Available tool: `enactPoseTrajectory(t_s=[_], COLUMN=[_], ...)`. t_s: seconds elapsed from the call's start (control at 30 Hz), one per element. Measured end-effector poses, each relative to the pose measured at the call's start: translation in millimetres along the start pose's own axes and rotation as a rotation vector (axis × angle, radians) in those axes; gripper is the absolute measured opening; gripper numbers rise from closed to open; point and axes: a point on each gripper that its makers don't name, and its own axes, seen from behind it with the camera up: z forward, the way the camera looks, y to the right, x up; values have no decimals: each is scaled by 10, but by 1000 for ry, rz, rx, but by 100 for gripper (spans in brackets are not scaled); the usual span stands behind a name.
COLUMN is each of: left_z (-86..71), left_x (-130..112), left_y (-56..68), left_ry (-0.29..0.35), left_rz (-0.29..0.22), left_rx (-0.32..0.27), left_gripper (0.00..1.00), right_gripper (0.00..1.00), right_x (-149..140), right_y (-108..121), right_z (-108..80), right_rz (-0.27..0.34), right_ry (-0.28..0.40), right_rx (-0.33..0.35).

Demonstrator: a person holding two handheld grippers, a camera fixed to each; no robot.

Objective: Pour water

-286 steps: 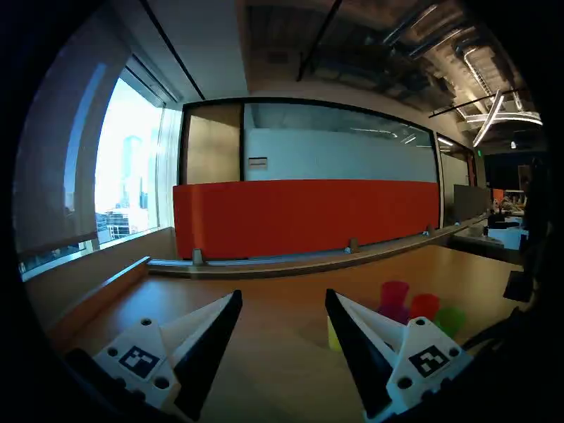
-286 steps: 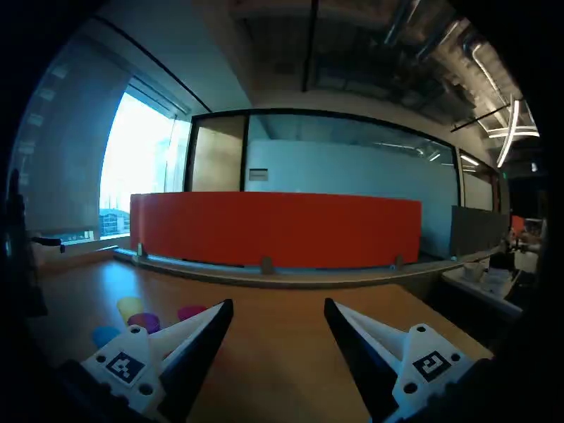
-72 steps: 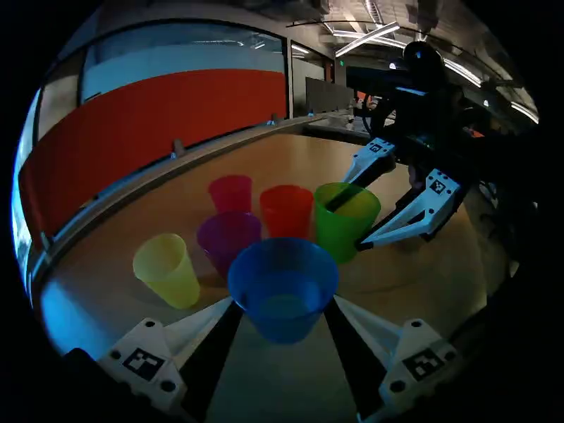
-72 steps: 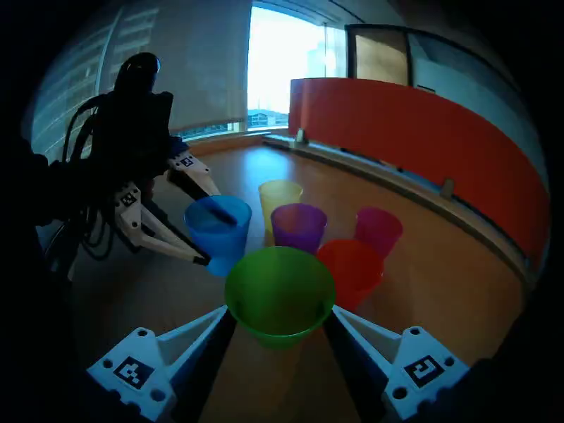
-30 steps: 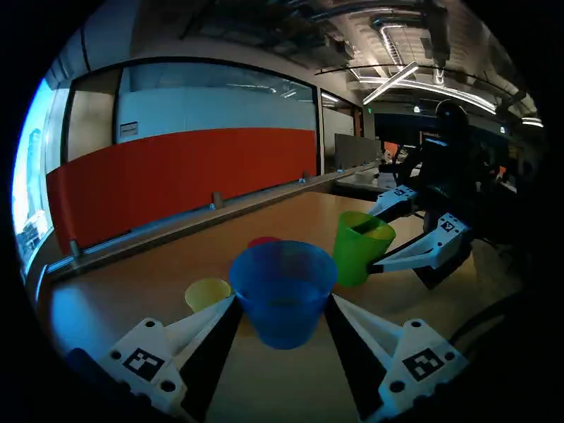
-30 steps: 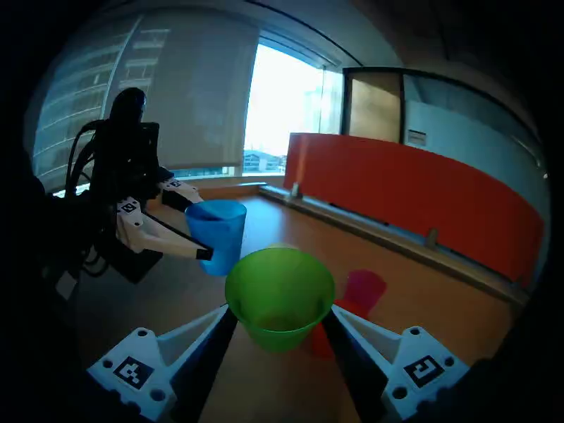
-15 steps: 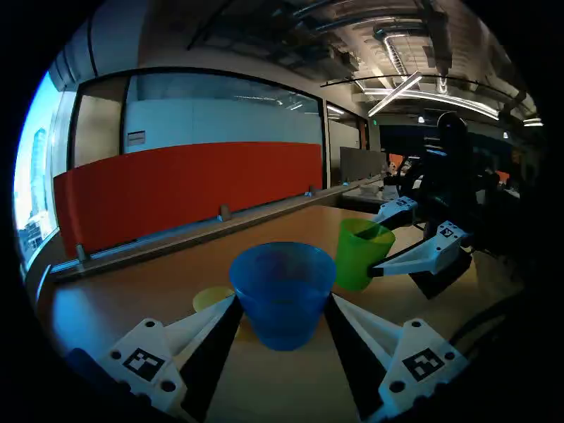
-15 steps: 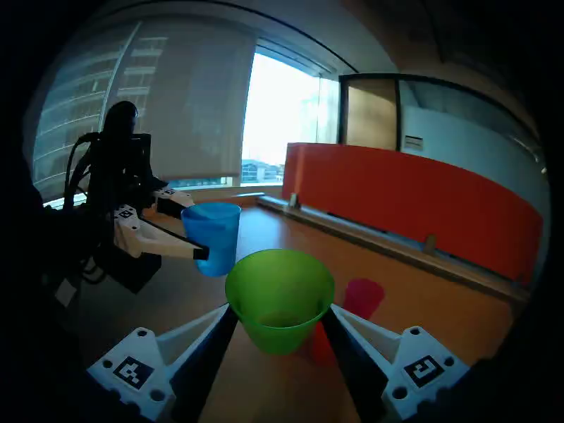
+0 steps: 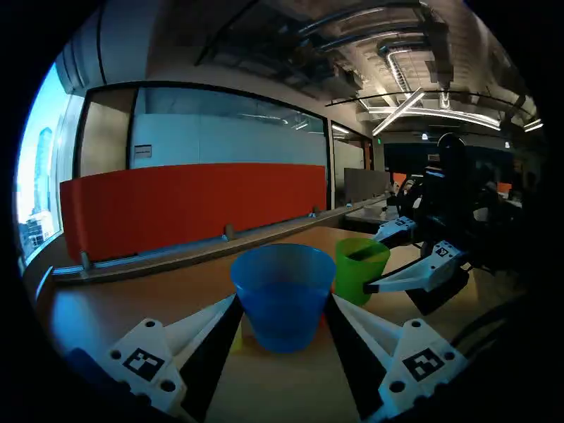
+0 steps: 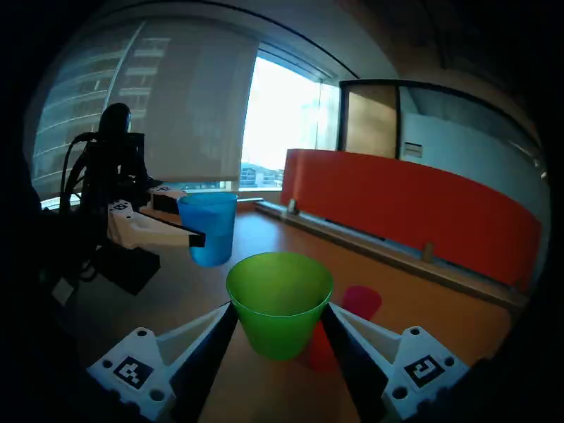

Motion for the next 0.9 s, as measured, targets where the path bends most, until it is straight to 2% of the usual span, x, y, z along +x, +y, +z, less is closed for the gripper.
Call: enactPoseTrajectory(t_s=[0.27, 0.6, 0.9], left_z=[-27, -29, -61], left_x=[112, 123, 197], left_y=[-1, 27, 31], left_ry=[36, 45, 74], left_rz=[-14, -7, -14], left_rx=[5, 9, 12], left_gripper=[79, 79, 79], right_gripper=[86, 87, 88], right_x=[47, 124, 197], right_y=[9, -13, -31], right_z=[19, 53, 80], right_rz=[3, 3, 32], right_ry=[21, 56, 96], right_rx=[-8, -16, -14])
